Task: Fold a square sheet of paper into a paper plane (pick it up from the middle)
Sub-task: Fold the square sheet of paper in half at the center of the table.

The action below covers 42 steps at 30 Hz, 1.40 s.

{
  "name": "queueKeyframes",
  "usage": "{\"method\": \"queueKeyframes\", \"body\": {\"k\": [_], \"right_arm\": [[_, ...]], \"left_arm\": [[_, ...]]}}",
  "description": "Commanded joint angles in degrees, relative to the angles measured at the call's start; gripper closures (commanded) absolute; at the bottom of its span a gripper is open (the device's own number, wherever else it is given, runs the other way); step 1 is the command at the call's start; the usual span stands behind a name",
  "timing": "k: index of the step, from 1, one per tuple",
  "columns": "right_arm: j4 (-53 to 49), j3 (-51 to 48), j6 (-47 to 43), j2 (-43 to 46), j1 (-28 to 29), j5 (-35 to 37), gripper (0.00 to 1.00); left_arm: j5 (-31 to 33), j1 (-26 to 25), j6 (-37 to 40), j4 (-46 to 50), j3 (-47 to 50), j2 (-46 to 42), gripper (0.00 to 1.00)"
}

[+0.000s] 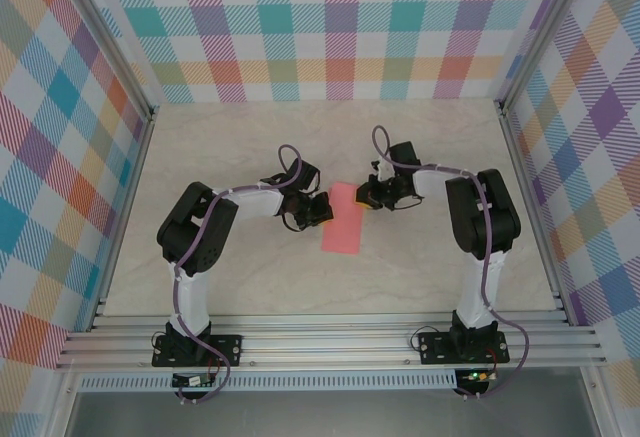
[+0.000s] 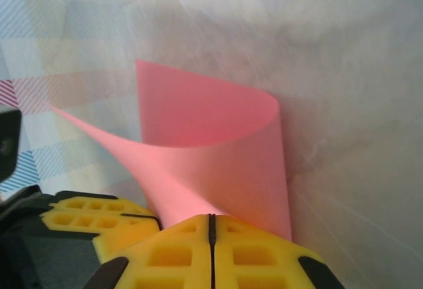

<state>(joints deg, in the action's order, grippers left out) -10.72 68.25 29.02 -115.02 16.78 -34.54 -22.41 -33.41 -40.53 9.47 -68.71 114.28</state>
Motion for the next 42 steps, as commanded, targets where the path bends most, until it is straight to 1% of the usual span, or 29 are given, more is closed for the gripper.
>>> {"method": "queueKeyframes", "body": {"k": [1, 6, 17, 24, 32, 37, 42], "right_arm": [[-1.36, 3.07, -1.78, -0.15, -0.87, -1.32, 0.94], [-1.17, 4.58, -1.94, -2.71, -1.02, -1.46, 0.94], [-3.1, 5.47, -2.84, -6.49, -1.04, 1.23, 0.94], [-3.37, 8.22, -1.82, -4.59, -1.44, -0.57, 0.94], [-3.56, 10.7, -1.57, -8.09, -1.88, -1.51, 0.94], [-4.02, 10.6, -2.01, -9.82, -1.83, -0.3, 0.94], [-7.49, 11.15, -3.5, -10.84, -1.75, 2.47, 0.93]], "left_arm": [[1.58, -1.04, 1.37, 5.98, 2.97, 4.42, 1.0], [1.67, -1.04, 1.38, 5.92, 3.17, 4.11, 1.0], [1.68, -1.03, 1.99, 8.01, 3.1, 3.91, 1.0], [1.75, -1.04, 2.01, 8.1, 3.17, 4.02, 1.0], [1.76, -1.04, 1.86, 8.0, 3.32, 3.8, 1.0], [1.85, -1.04, 1.84, 8.0, 3.16, 3.93, 1.0], [1.68, -1.04, 1.86, 7.89, 3.09, 4.16, 1.0]]}}
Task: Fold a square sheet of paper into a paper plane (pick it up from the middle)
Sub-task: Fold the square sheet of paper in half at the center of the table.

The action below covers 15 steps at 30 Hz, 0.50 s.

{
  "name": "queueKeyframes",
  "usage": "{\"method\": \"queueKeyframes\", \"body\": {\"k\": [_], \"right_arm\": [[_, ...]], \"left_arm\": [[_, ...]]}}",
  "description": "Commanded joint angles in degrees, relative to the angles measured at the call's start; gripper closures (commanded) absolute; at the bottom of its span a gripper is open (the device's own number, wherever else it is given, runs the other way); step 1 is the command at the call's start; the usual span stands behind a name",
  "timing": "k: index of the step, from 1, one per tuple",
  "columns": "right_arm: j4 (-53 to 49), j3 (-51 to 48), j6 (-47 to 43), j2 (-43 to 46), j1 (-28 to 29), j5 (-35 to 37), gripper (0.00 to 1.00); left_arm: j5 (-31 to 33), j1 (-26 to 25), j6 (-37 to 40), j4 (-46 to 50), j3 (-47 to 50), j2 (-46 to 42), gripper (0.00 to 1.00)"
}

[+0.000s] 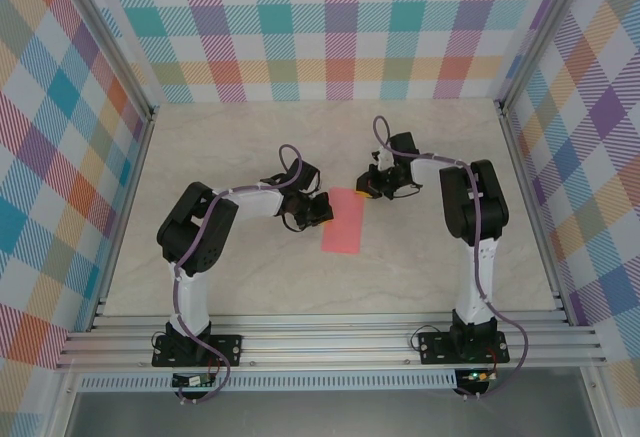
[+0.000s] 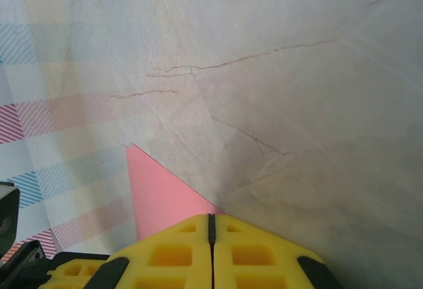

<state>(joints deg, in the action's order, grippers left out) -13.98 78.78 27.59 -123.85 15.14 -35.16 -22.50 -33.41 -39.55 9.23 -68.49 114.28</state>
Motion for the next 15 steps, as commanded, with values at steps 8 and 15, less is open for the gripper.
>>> {"method": "queueKeyframes", "body": {"k": [8, 15], "right_arm": [[-7.7, 5.43, -2.88, 0.36, -0.53, 2.06, 0.93], [-4.63, 4.95, -0.55, -0.96, -0.8, 0.72, 0.94]], "left_arm": [[1.76, -1.04, 1.28, 8.7, 2.13, 4.39, 1.0], [1.89, -1.05, 1.32, 8.63, 2.46, 4.14, 1.0]]}}
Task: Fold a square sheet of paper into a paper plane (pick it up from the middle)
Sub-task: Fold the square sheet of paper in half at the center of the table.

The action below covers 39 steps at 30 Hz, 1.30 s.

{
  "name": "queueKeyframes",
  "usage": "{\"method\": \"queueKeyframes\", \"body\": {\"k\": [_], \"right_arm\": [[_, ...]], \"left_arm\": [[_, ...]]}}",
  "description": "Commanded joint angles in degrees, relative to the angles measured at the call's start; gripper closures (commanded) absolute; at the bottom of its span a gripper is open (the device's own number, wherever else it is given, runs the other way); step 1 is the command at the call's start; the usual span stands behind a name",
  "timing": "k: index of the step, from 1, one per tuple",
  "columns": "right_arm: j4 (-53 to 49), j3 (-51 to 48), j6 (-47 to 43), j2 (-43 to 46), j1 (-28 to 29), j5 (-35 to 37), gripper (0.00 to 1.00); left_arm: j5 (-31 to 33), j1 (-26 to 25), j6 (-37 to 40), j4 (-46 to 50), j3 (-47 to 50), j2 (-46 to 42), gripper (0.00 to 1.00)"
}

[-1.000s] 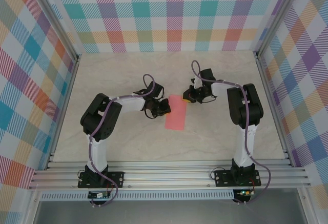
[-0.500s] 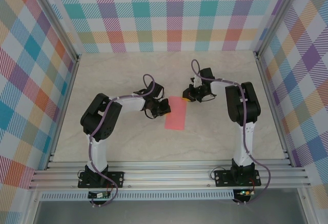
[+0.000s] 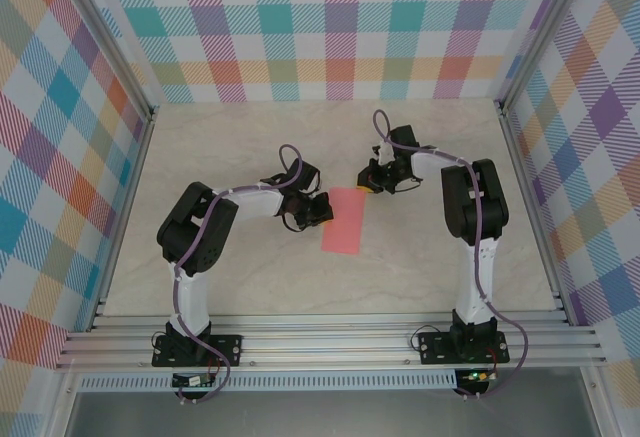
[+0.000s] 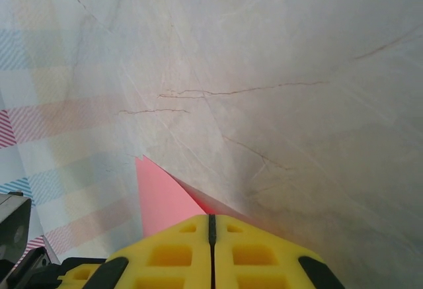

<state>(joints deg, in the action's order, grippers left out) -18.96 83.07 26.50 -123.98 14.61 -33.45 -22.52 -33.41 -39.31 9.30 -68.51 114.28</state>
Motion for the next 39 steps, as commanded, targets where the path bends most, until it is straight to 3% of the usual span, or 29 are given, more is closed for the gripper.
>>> {"method": "queueKeyframes", "body": {"k": [1, 12, 21, 39], "right_arm": [[0.45, 0.53, 0.61, -0.99, -0.29, -1.0, 0.94], [1.54, -3.27, 0.76, -3.56, -0.2, 1.62, 0.94], [-1.95, -1.28, -1.29, 5.35, -0.2, 0.24, 0.91], [10.42, -20.87, 4.81, 13.86, 5.51, -3.43, 0.89]], "left_arm": [[1.87, -1.04, 1.08, 8.58, 2.55, 4.2, 1.0], [1.86, -1.09, 0.84, 8.06, 2.88, 4.17, 1.0], [1.72, -1.05, 0.89, 8.37, 2.29, 4.46, 1.0], [1.78, -1.04, 0.94, 8.41, 2.57, 4.18, 1.0]]}}
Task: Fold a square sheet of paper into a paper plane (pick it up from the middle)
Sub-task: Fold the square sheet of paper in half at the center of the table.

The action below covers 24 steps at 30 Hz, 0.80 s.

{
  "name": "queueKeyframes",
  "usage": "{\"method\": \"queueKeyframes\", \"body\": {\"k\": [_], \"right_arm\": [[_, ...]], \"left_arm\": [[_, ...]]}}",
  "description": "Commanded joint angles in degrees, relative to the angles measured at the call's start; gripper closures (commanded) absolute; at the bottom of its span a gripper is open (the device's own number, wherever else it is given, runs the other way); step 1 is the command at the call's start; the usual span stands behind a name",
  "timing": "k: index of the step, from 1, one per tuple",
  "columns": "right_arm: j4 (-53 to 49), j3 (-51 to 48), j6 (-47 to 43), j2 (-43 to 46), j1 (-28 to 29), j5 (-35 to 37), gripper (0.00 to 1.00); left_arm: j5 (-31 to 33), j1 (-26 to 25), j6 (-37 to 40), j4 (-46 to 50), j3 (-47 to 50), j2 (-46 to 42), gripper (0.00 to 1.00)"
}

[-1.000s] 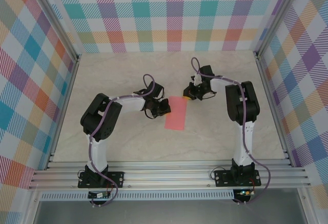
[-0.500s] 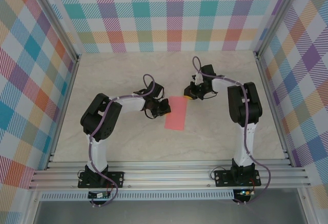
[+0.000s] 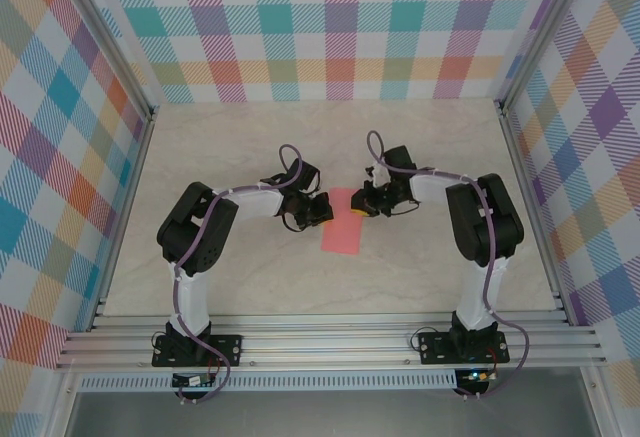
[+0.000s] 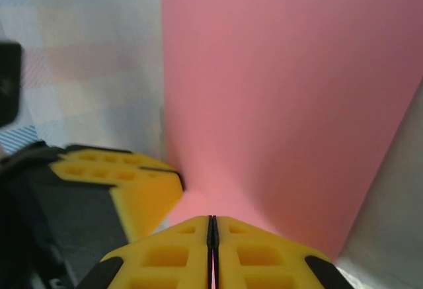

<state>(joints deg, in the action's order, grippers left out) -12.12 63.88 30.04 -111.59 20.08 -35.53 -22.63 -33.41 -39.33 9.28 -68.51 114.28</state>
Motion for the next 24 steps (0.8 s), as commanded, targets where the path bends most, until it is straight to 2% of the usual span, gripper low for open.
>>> {"method": "queueKeyframes", "body": {"k": [1, 8, 14, 24], "right_arm": [[4.1, -2.45, 1.42, 1.47, 0.05, -1.04, 0.89], [-0.94, -2.15, -2.24, -0.7, 1.71, 4.46, 0.89], [-2.4, -1.59, -2.62, 0.93, 1.76, 5.04, 0.89], [-1.03, -2.97, -1.18, 6.46, 3.33, 0.07, 0.87]], "left_arm": [[2.0, -1.04, 1.01, 8.56, 2.59, 4.06, 1.0], [2.06, -1.04, 1.01, 8.3, 2.87, 3.98, 1.0], [2.13, -1.04, 1.06, 8.39, 2.77, 3.96, 1.0], [2.07, -1.04, 0.99, 8.38, 2.6, 3.98, 1.0]]}}
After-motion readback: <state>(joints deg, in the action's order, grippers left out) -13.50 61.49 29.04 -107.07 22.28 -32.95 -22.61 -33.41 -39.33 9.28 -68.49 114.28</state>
